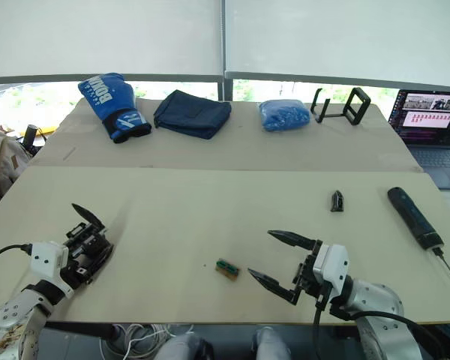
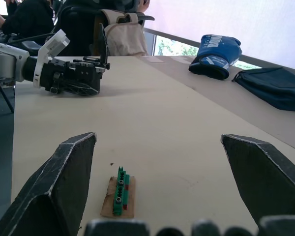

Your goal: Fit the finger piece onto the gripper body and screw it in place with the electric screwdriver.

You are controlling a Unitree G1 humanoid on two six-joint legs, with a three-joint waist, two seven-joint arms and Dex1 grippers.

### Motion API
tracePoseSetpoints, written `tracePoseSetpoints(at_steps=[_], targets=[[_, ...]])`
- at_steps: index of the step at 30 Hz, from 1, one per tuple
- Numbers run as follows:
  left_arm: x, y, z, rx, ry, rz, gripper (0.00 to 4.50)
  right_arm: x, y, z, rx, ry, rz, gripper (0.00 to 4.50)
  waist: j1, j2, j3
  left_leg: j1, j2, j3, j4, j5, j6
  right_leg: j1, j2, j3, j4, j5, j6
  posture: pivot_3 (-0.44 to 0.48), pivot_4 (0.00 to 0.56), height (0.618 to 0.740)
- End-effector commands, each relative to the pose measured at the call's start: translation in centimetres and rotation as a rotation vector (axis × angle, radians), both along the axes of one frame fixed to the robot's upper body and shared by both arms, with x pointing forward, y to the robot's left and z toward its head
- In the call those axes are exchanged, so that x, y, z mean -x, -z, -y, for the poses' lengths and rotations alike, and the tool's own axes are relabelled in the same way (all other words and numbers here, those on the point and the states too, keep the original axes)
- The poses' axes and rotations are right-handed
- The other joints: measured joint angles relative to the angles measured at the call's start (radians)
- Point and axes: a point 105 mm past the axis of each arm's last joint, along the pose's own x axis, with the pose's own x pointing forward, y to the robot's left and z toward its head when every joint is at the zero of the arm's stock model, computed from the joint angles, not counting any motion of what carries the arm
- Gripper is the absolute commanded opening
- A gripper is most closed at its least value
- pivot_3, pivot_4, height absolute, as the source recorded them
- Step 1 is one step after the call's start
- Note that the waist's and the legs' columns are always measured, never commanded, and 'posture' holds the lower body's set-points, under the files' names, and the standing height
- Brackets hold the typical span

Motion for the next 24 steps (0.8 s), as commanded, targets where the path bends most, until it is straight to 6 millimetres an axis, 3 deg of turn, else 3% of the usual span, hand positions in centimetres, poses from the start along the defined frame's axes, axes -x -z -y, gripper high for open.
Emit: tracePoseSetpoints(at_steps=[1,5,9,11,18,24], targets=[[0.4,-0.9,0.2,0.031,0.03,0.044,2.39,0.3,-0.8,0.3,-0.002,0.009,0.057,4.5,-0.001,0.0,0.0,0.0,0.0,0.0,0.0,0.0,0.0,0.0,0.0,0.0,0.0,0.0,0.0,0.0,0.15,0.74],[-0.7,-3.4,2.9,0.05,0.13,0.137,2.39,0.4,-0.7,0.3,0.001,0.012,0.059,4.5,0.001,-0.002,0.001,0.0,0.0,0.0,0.0,0.0,0.0,0.0,0.0,0.0,0.0,0.0,0.0,0.0,0.15,0.74],[-2.9,-6.5,8.3,0.018,0.294,0.234,2.39,0.2,-0.8,0.8,0.013,0.015,0.065,4.5,0.019,-0.004,0.002,-0.003,0.0,-0.001,0.002,0.0,0.0,0.0,0.0,-0.001,0.0,0.0,0.0,0.0,0.15,0.74],[-3.8,-7.0,10.6,-0.008,0.354,0.245,2.39,0.1,-0.9,0.9,0.02,0.013,0.069,4.5,0.024,-0.004,0.002,-0.004,-0.001,0.0,0.003,0.0,0.0,0.0,0.001,-0.002,0.0,0.002,-0.002,0.0,0.15,0.74],[-4.7,-5.8,18.3,-0.028,0.575,0.194,2.39,0.2,-0.8,1.0,0.029,0.012,0.072,4.5,0.005,-0.004,0.002,-0.002,-0.001,0.001,0.002,0.005,0.009,0.001,0.007,-0.004,0.001,0.002,0.0,0.0,0.15,0.74],[-5.8,-4.7,22.1,-0.063,0.624,0.179,2.39,0.6,-0.6,1.2,0.028,0.043,0.071,4.5,0.003,-0.004,0.002,-0.002,-0.001,0.0,0.002,0.005,0.008,0.001,0.008,-0.004,0.002,0.001,0.0,0.0,0.15,0.74]])
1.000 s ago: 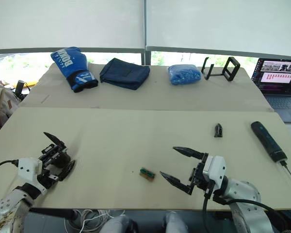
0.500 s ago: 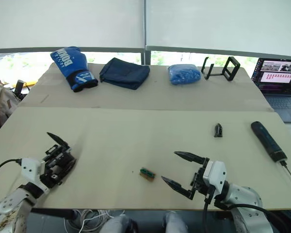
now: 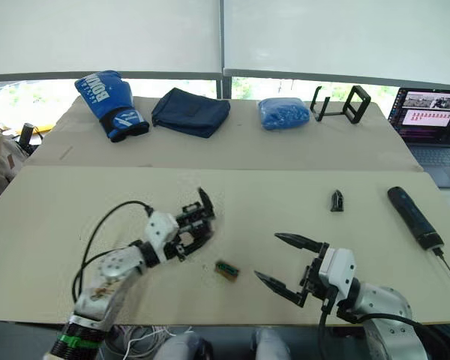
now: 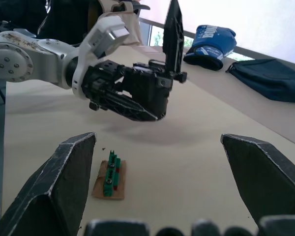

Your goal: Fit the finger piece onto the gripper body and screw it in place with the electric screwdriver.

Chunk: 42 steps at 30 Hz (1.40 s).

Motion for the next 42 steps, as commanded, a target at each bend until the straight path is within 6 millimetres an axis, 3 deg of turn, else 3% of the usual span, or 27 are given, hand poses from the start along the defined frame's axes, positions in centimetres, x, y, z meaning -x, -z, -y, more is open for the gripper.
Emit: tracePoseSetpoints(at_steps=[1,5,14,18,27,29,32,37,42], targets=[[-0.9,-2.2,1.8,0.004,0.026,0.108,2.39,0.5,-1.2,0.2,-0.009,0.015,0.072,4.5,0.001,0.0,0.0,0.0,0.0,0.0,0.0,0.0,0.0,0.0,-0.001,0.0,0.0,0.0,0.0,0.0,0.15,0.74],[-1.0,-1.0,3.5,-0.054,0.094,0.087,2.39,1.0,-0.8,0.1,-0.006,0.022,0.062,4.5,0.002,0.0,0.0,0.0,0.0,-0.001,0.0,0.0,0.001,0.0,-0.002,0.001,0.0,0.0,0.001,0.0,0.15,0.74],[-1.5,1.0,3.6,-0.115,0.091,0.059,2.39,1.3,-0.4,0.5,0.001,0.039,0.056,4.5,-0.001,0.0,0.0,0.001,0.0,-0.001,0.001,-0.001,0.001,0.001,-0.004,0.001,0.001,0.0,0.0,0.0,0.15,0.74],[-2.4,1.1,3.1,-0.046,0.036,-0.001,2.39,1.3,-0.3,0.4,0.0,0.039,0.057,4.5,0.005,0.001,-0.001,0.001,0.0,-0.001,0.002,-0.001,0.003,0.002,-0.006,0.0,0.001,0.0,0.001,0.0,0.15,0.74],[-2.2,1.3,1.7,-0.035,0.024,-0.044,2.39,1.2,-0.2,0.4,-0.003,0.039,0.058,4.5,-0.003,0.002,-0.001,0.001,0.0,-0.002,0.003,-0.001,0.003,0.002,-0.006,0.0,0.002,0.0,0.001,0.0,0.15,0.74],[-2.2,1.2,1.6,-0.021,0.022,-0.049,3.43,1.2,-0.2,0.4,-0.003,0.037,0.057,4.5,-0.004,0.002,-0.001,0.002,0.001,-0.002,0.003,-0.001,0.003,0.002,-0.006,0.0,0.002,0.0,0.001,0.0,0.15,0.74],[-2.1,0.9,1.5,-0.008,0.027,-0.043,4.48,1.3,-0.2,0.3,-0.006,0.032,0.053,4.5,-0.004,0.002,-0.001,0.002,0.001,-0.002,0.003,-0.001,0.003,0.002,-0.006,0.0,0.002,0.0,0.001,0.0,0.15,0.74],[-1.4,0.9,1.1,-0.007,0.053,-0.047,4.48,1.7,0.0,0.0,-0.01,0.022,0.042,4.5,-0.003,0.002,-0.001,0.001,0.0,-0.002,0.003,-0.001,0.003,0.002,-0.006,0.0,0.002,0.0,0.001,0.0,0.15,0.74],[-0.2,0.9,-0.7,0.002,0.126,-0.102,4.48,1.7,0.0,0.3,-0.012,0.039,0.041,4.5,-0.005,0.002,-0.001,0.001,0.001,-0.002,0.003,-0.001,0.003,0.002,-0.006,0.001,0.002,0.0,0.001,0.0,0.15,0.74]])
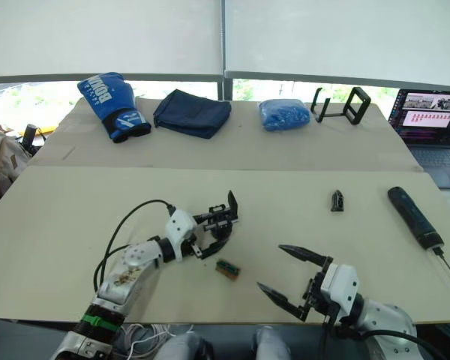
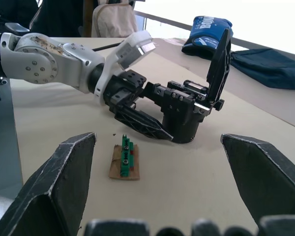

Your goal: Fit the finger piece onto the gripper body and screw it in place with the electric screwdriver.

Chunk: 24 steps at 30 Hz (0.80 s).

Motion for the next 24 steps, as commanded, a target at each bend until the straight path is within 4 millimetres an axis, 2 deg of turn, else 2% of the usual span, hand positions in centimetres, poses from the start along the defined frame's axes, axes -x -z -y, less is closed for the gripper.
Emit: tracePoseSetpoints(at_steps=[1,4,10,18,24], targets=[[1.0,-1.0,-0.9,0.028,0.093,-0.021,4.48,0.0,-1.2,0.0,-0.013,0.006,0.066,4.5,-0.001,0.0,0.0,0.0,0.0,0.0,0.0,0.0,0.0,0.0,0.0,0.0,0.0,0.0,0.0,0.0,0.15,0.74],[1.5,-1.1,-1.3,0.008,0.212,-0.046,4.48,-0.1,-1.3,0.0,-0.019,0.012,0.07,4.5,0.0,0.001,0.0,0.0,0.0,0.0,0.0,0.0,-0.001,-0.001,0.0,0.0,0.0,0.0,0.0,0.0,0.15,0.74],[-0.2,-1.4,-2.1,-0.029,0.272,-0.016,4.48,0.0,-1.3,-0.4,-0.02,-0.007,0.069,4.5,0.009,0.001,0.0,-0.001,0.0,0.0,0.001,0.0,0.0,0.0,0.001,-0.001,0.0,0.0,0.0,0.0,0.15,0.74],[-1.6,-1.3,0.3,-0.029,0.411,0.03,4.48,-0.2,-1.7,-0.3,-0.011,0.007,0.085,4.5,0.006,0.001,0.0,-0.002,-0.001,0.0,0.003,0.0,0.0,0.0,0.005,-0.001,0.0,0.0,0.0,0.0,0.15,0.74],[-3.1,-1.5,0.7,-0.035,0.41,0.061,4.48,-0.1,-1.7,-0.1,-0.001,0.033,0.092,4.5,0.002,0.0,0.0,-0.003,-0.001,0.0,0.003,0.0,0.001,0.0,0.005,-0.002,0.0,0.0,0.0,0.0,0.15,0.74]])
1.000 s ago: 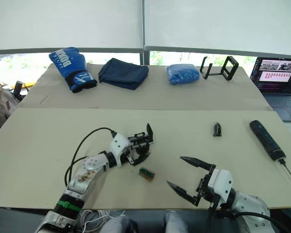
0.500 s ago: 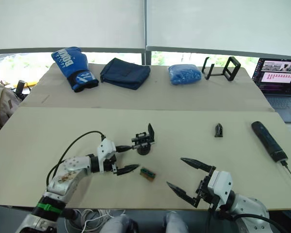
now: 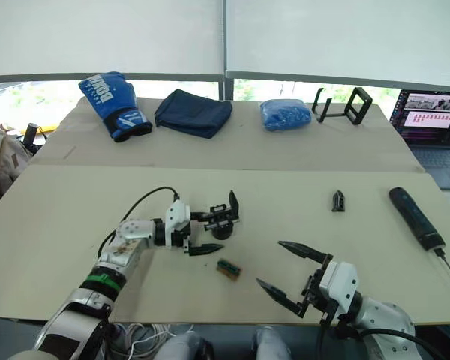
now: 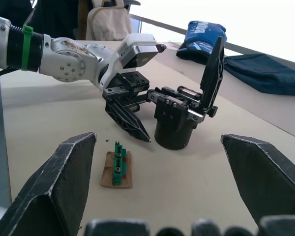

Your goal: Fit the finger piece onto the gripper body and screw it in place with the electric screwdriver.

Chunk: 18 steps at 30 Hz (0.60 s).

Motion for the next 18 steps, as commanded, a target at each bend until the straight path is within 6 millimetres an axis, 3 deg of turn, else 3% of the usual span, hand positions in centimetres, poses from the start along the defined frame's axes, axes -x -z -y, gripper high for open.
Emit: tracePoseSetpoints(at_steps=[1,4,6,14,18], targets=[[-0.6,-1.0,0.4,0.023,0.023,0.041,4.24,0.2,-1.3,0.0,0.001,0.016,0.07,4.5,0.0,0.0,0.0,0.0,0.0,0.0,0.0,0.0,0.0,0.0,0.0,0.0,0.0,0.0,0.0,0.0,0.15,0.74],[-0.3,-0.7,0.8,0.029,0.056,0.029,3.31,0.2,-1.3,0.1,-0.002,0.035,0.077,4.5,-0.003,0.0,0.0,0.0,0.0,0.0,0.0,0.0,0.001,0.0,0.0,0.0,0.0,0.0,0.0,0.0,0.15,0.74],[-0.2,-0.4,1.0,0.026,0.058,0.039,2.36,0.3,-1.2,0.0,-0.001,0.04,0.075,4.5,-0.002,0.0,0.0,0.0,0.0,0.0,0.0,0.0,0.001,0.0,0.0,0.0,0.0,0.0,0.0,0.0,0.15,0.74],[0.1,-3.5,1.6,0.238,-0.088,0.062,2.3,0.8,-0.9,0.1,0.001,0.053,0.061,4.5,-0.002,0.0,0.0,-0.002,0.0,0.0,0.001,-0.001,0.002,-0.001,-0.001,0.001,0.0,0.0,0.001,0.0,0.15,0.74],[0.9,-4.5,1.6,0.237,-0.25,0.098,2.3,1.1,-0.7,0.2,0.0,0.058,0.046,4.5,-0.002,0.0,0.0,-0.003,0.0,-0.001,0.002,-0.001,0.002,-0.001,-0.001,0.004,0.0,0.0,0.001,0.0,0.15,0.74]])
